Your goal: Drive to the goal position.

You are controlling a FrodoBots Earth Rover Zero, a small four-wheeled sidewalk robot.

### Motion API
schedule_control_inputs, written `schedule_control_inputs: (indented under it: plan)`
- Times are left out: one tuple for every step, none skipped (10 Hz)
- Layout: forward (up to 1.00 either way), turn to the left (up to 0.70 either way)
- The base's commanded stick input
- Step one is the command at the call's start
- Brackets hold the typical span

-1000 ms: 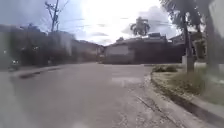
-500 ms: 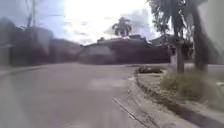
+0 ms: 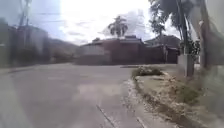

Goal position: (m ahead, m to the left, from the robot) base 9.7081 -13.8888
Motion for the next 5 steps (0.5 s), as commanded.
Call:
schedule_control_inputs:
  plan:
    - [1.0,0.0]
    - [1.0,0.0]
    - [1.0,0.0]
    - [1.0,0.0]
    - [1.0,0.0]
